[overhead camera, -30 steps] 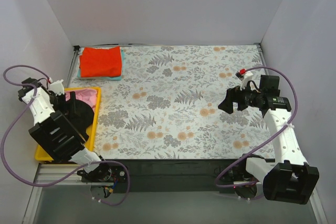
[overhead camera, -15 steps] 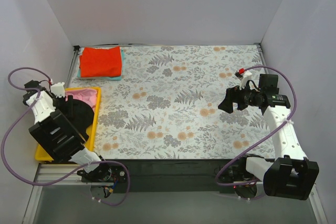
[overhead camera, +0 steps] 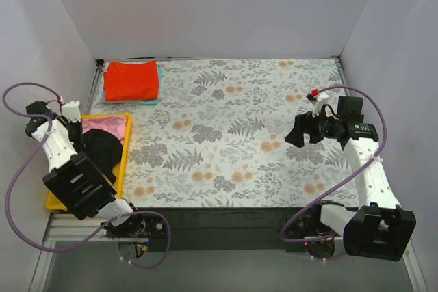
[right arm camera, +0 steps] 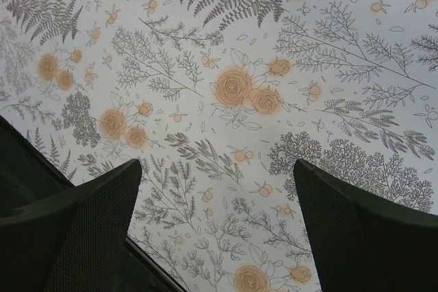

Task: Fold and stack the t-shirts
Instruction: Grab the tshirt from the pile, then move the tshirt to the center of the board

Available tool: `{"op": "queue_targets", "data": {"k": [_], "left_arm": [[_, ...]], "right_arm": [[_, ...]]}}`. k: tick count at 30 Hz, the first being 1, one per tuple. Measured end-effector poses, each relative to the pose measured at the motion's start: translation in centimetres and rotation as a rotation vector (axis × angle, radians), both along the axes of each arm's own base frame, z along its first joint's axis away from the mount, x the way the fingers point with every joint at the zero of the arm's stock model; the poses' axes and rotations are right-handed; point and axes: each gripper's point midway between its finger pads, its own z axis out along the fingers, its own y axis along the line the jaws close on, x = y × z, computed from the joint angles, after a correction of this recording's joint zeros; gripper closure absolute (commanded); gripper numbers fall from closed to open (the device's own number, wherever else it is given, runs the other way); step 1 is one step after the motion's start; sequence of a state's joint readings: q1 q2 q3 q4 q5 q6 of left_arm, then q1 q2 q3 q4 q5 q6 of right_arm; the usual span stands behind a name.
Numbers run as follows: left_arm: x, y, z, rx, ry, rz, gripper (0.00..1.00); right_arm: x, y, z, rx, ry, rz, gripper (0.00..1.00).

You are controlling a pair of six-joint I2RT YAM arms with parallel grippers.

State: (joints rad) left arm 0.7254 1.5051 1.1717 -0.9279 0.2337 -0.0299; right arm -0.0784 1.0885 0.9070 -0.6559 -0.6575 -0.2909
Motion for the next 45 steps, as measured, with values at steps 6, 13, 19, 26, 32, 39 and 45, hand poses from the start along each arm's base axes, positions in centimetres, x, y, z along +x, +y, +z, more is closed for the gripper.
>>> {"op": "queue_targets", "data": {"k": [6, 13, 19, 26, 32, 39, 45], "left_arm": [[3.1, 0.6, 10.1, 0.118, -0.258, -0.027, 1.0], [6.7, -1.3, 23.2, 0.126, -0.585, -0.085, 1.0], [10.5, -7.0, 36.9, 0.097, -0.933, -0.218, 1.0], [13.8, -17.6, 45.0, -0.112, -1.164, -0.398, 1.0], [14.8, -21.1, 49.4, -0.346, -1.298, -0.401, 1.0], [12.4, -23.8, 56.4, -0.629, -1.472, -0.443, 1.0], [11.6, -27.1, 53.9, -0.888, -1.325, -0.535, 0.7]], "right_arm": [[0.0, 0.0, 0.0, 0.002, 0.001, -0.003, 0.02], [0.0, 0.0, 0.0, 0.003, 0.001, -0.003, 0.02], [0.0, 0.0, 0.1, 0.003, -0.004, -0.004, 0.02], [0.0, 0.0, 0.5, -0.001, -0.02, -0.007, 0.02], [0.0, 0.0, 0.5, -0.001, -0.02, -0.007, 0.02], [0.1, 0.0, 0.5, -0.001, -0.019, -0.009, 0.02], [0.1, -0.1, 0.5, -0.001, -0.018, -0.013, 0.02]]}}
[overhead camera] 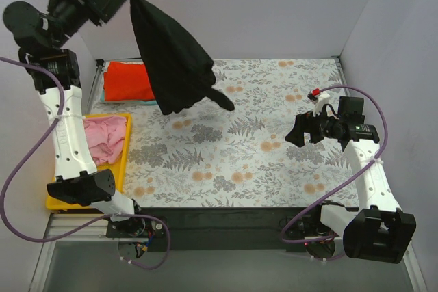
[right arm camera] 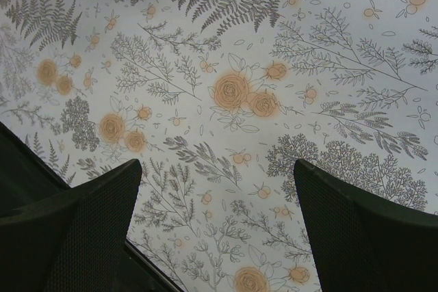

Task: Fold and stack the t-shirts
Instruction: Move the tshirt to the center of the board

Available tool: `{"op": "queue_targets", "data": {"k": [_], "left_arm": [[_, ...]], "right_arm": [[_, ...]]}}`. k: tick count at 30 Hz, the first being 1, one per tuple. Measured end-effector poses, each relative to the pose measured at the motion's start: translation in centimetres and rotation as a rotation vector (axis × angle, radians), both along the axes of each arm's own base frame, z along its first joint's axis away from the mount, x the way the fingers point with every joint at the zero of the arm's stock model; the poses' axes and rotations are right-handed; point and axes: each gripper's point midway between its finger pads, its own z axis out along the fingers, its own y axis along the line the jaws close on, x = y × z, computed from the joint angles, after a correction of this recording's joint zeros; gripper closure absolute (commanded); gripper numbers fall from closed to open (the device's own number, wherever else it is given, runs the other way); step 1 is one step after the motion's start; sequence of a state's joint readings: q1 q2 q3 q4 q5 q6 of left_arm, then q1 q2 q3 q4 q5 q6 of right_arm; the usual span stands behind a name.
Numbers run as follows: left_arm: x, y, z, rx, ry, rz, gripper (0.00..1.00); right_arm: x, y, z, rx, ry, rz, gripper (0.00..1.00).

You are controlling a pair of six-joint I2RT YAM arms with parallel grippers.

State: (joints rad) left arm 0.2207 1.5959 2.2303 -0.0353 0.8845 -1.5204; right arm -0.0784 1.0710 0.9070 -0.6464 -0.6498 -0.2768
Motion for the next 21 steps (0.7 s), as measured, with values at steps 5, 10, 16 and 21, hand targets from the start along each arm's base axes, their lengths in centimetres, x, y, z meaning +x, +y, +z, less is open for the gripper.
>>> {"op": "queue_targets", "data": {"k": [5, 10, 16, 21], "left_arm": [[2.0, -1.5, -14.1, 0.043, 0.344, -0.152, 0.16], [3.5, 0.8, -23.8, 0.167, 0.533, -0.06, 0.14], [1.5, 2.0, -30.5, 0.399, 0.578, -0.027, 0.21], [-1.8, 2.6, -41.2, 0.549, 0.756, -0.082, 0.29]], "right_arm": [[0.0, 0.0, 0.0, 0.0, -0.001, 0.0, 0.02], [0.2, 0.1, -0.1, 0.008, 0.014, 0.006, 0.02], [1.9, 2.8, -0.4, -0.03, 0.043, 0.109, 0.02], [2.3, 9.9, -1.2, -0.105, 0.072, 0.336, 0.07]]}}
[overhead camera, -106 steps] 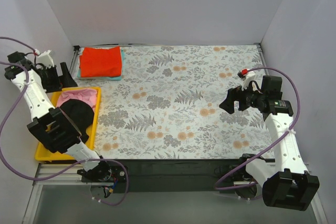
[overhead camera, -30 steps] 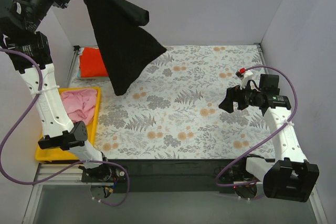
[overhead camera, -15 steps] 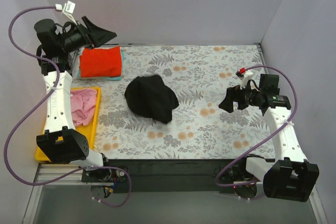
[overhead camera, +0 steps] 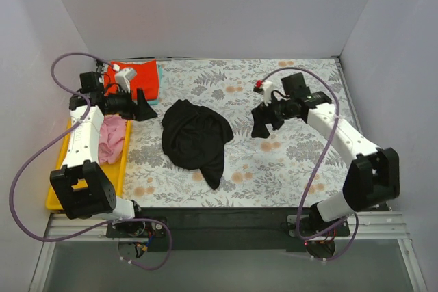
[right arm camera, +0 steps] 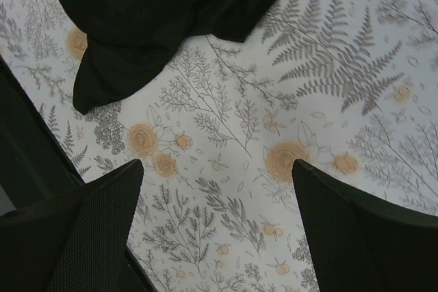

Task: Fold and stack the t-shirts
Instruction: Move the tshirt to the center of the board, then flatten the tshirt out

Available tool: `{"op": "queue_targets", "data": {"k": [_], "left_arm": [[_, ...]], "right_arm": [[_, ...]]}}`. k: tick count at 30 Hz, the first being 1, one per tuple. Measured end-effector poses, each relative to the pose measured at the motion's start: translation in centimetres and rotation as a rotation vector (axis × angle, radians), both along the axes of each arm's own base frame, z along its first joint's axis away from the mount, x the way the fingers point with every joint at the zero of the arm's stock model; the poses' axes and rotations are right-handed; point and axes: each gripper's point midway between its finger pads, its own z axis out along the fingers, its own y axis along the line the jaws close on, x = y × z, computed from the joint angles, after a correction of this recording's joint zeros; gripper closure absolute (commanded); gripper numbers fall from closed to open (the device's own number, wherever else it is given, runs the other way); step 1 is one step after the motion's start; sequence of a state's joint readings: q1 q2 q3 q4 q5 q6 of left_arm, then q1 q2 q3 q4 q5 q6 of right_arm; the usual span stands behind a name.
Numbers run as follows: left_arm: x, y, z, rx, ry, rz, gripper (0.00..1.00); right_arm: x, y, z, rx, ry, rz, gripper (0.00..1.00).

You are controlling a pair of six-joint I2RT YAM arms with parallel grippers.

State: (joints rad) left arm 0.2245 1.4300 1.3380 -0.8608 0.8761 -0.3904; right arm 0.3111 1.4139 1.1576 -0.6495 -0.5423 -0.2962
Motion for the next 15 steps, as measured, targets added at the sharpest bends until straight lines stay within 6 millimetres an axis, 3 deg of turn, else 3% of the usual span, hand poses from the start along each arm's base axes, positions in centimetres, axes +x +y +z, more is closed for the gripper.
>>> {"op": "queue_targets", "data": {"k": [2, 6, 10, 15], "left_arm": [[-1.8, -0.1, -3.9, 0.039, 0.087, -0.023, 0.3], [-5.9, -1.4, -9.1, 0.118, 0.163, -0.114, 0.29], [-9.1, -3.4, -10.2, 0.201, 0.093, -0.246, 0.27], [-11.5, -7.8, -9.7, 0.269, -0.07, -0.467, 0.25]], "right_arm": [[0.6, 2.9, -0.3, -0.016, 0.012, 0.073, 0.1], [2.4, 7.3, -1.5, -0.05, 0.018, 0.163, 0.21], [5.1, 10.3, -3.4, -0.085, 0.015, 0.193, 0.28], [7.9, 11.4, -6.9, -0.131, 0.052, 0.171, 0.33]]}}
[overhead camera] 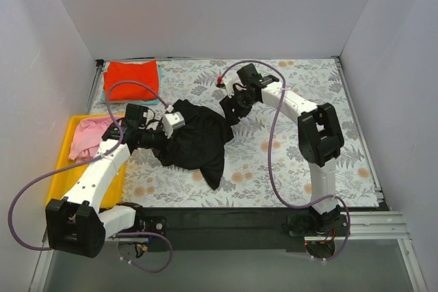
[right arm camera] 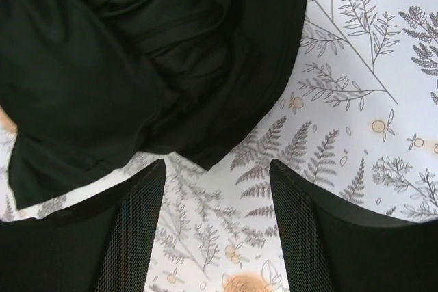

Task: Fold and stack the t-shirts
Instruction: Flatten the tshirt out

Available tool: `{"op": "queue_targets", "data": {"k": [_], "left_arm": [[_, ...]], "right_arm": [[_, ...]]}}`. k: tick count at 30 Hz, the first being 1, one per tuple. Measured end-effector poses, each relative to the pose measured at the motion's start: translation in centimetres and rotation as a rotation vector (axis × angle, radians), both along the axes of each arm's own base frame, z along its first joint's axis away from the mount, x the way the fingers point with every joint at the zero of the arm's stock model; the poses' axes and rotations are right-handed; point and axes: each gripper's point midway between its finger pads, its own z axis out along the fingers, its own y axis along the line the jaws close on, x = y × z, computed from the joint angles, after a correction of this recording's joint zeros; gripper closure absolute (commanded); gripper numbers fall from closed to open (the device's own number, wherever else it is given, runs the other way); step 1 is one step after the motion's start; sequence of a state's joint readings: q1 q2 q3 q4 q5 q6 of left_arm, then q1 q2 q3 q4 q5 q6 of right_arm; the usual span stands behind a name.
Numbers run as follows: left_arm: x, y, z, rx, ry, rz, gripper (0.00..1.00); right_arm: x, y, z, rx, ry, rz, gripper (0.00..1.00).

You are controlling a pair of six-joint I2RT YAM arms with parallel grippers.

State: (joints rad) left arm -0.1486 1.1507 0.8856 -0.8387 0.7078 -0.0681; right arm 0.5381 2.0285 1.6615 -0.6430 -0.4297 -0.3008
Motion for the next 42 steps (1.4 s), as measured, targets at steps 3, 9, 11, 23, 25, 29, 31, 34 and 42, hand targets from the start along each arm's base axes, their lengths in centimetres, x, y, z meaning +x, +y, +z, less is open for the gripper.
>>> {"op": "queue_targets", "data": {"k": [3, 9, 11, 23, 25, 29, 31, 34, 42], "left_arm": [[-1.5, -2.4, -0.6, 0.011, -0.058, -0.139, 0.23], [-4.0, -6.7, -2.0, 0.032, -0.187, -0.403, 0.21], [-4.8, -7.9, -2.5, 0.045, -0.243, -0.499, 0.21], [-8.4, -12.8, -6.8, 0.153, -0.488, -1.062, 0.35], [-8.7, -12.9, -7.5, 0.176, -0.535, -1.153, 0.39], [-8.8, -13.3, -7.9, 0.212, -0.66, -1.309, 0.42], [-8.9, -13.4, -8.2, 0.227, -0.692, -1.374, 0.43], [-8.8, -13.6, -9.1, 0.259, -0.725, -1.479, 0.42], [-7.7, -14.7, -10.7, 0.313, -0.774, -1.646, 0.48]], "right_arm": [[0.8, 0.1, -1.8, -0.024, 0.025, -0.018, 0.34], [0.8, 0.2, -4.2, -0.051, 0.079, -0.038, 0.38], [0.7, 0.2, -4.6, -0.053, 0.092, -0.04, 0.41], [-0.3, 0.9, -5.5, -0.022, 0.159, -0.038, 0.83], [-0.6, 0.9, -5.7, -0.02, 0.175, -0.04, 0.97], [-1.0, 0.9, -6.0, -0.014, 0.198, -0.041, 0.99], [-1.2, 1.0, -6.1, -0.009, 0.207, -0.039, 0.99], [-1.6, 0.9, -6.4, -0.011, 0.223, -0.036, 0.99], [-2.2, 1.0, -6.5, 0.002, 0.245, -0.027, 0.99]]}}
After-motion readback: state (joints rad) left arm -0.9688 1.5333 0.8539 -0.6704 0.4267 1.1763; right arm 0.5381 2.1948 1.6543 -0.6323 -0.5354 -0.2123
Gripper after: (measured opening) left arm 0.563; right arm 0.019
